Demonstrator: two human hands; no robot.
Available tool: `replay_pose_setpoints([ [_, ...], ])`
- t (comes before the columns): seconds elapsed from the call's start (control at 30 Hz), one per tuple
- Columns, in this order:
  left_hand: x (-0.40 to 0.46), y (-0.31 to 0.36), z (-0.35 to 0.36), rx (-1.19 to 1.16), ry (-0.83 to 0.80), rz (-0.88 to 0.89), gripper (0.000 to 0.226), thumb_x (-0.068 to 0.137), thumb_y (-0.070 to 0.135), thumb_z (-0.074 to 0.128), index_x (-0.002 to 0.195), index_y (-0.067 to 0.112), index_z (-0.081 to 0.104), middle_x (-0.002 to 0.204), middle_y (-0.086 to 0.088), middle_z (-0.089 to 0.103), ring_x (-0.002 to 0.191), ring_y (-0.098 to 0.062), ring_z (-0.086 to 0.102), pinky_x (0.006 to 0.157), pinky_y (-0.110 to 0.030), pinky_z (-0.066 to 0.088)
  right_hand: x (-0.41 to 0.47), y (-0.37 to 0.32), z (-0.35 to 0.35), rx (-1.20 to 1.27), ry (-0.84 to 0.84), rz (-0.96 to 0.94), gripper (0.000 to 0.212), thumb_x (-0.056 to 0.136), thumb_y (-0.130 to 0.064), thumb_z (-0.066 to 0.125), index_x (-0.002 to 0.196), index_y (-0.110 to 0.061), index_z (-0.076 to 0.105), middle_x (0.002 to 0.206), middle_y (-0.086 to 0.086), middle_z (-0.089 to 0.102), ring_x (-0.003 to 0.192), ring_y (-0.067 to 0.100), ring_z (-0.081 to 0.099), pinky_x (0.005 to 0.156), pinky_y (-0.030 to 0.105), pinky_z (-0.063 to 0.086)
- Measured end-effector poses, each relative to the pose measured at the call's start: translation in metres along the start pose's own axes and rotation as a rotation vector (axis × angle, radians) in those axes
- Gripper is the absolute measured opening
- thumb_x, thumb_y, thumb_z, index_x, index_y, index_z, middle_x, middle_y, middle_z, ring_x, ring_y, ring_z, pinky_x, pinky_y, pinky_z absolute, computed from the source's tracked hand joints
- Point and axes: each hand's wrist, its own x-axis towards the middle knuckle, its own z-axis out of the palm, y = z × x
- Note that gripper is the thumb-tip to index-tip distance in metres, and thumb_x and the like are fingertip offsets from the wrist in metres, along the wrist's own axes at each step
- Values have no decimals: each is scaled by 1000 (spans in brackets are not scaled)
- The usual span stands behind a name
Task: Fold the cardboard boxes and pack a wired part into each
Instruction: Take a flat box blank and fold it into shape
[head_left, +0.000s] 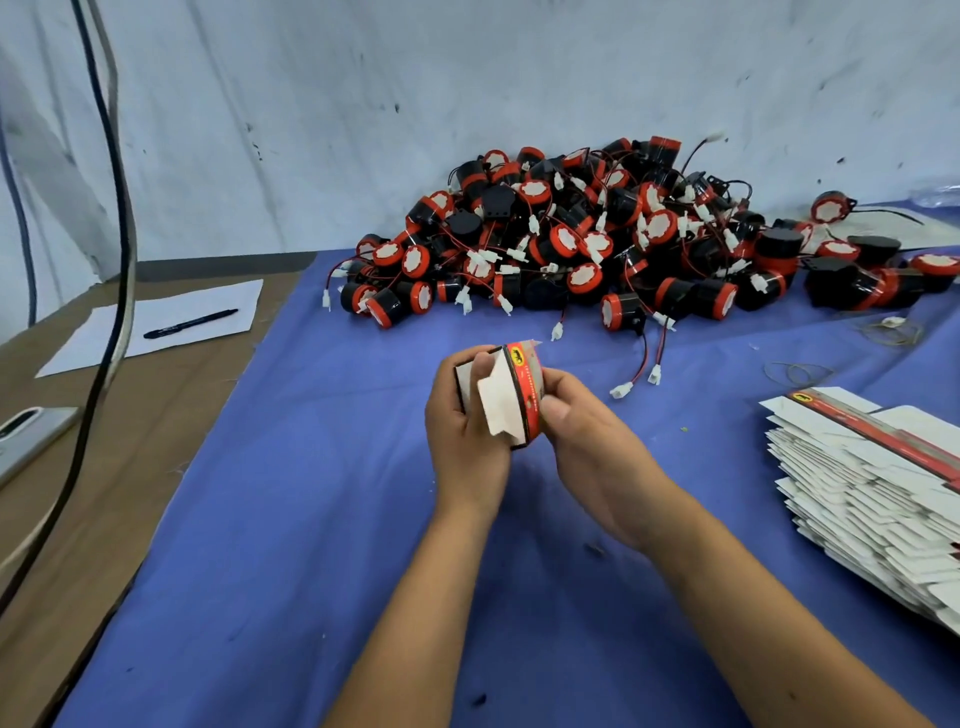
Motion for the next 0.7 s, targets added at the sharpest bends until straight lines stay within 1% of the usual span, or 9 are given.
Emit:
replay_pose_setpoints([
  [0.07,-4,-1,1,104,-2,128,21,107,34,54,109,18,67,95,4,72,86,-17,70,73,-50,60,-1,-1,6,-11,81,-4,48,90,-38,67,124,-5,58,111,3,71,106,12,66,88,25,53],
  [0.17,-8,1,4,154,-97,174,35,108,42,42,117,21,68,98,4,75,86,-18,72,70,-41,59,-3,1,9,-35,195,-8,44,85,-35,77,112,-5,60,102,4,73,97,12,71,79,23,56],
  [0.27,-4,5,4,-95,-147,-10,52,106,48,33,126,16,69,117,5,76,102,-18,73,81,-34,60,-1,2,9,4,264,-42,31,92,-26,74,112,-8,59,105,8,74,99,21,72,81,30,59],
  [0.33,-2,7,2,-168,-180,-161,60,99,59,33,134,23,66,129,8,71,117,-18,69,91,-38,59,-1,3,9,45,276,-39,22,98,-18,67,115,-9,57,107,13,75,100,26,73,77,30,59],
  [0.4,-2,7,-1,-169,-258,-238,59,95,63,36,137,30,63,122,11,73,112,-16,70,88,-37,60,-1,5,9,36,245,-35,19,100,-15,64,116,-9,56,103,9,76,95,20,73,71,24,57],
  [0.5,-4,6,0,-110,-342,-197,50,96,56,42,133,30,65,120,-3,74,104,-23,71,82,-39,61,1,7,5,-77,263,-41,16,101,-12,62,116,-10,55,98,4,74,91,14,71,73,26,57],
  [0.6,-7,7,7,-44,-316,-67,39,101,46,44,128,27,64,120,1,74,111,-21,70,90,-34,59,2,8,3,-172,308,-62,16,103,-10,58,119,-10,57,107,14,72,94,18,69,82,40,58],
  [0.67,-7,7,8,-3,-286,-24,35,102,46,44,125,29,65,118,5,74,110,-17,70,91,-33,58,1,6,1,-133,268,-53,20,102,-11,58,122,-12,58,112,14,71,102,21,69,86,41,59],
  [0.7,-6,7,7,-2,-274,-31,35,101,48,44,123,31,66,118,5,74,109,-17,70,91,-37,59,0,4,0,-88,225,-38,23,100,-13,61,123,-14,60,115,13,71,107,23,69,89,39,59],
])
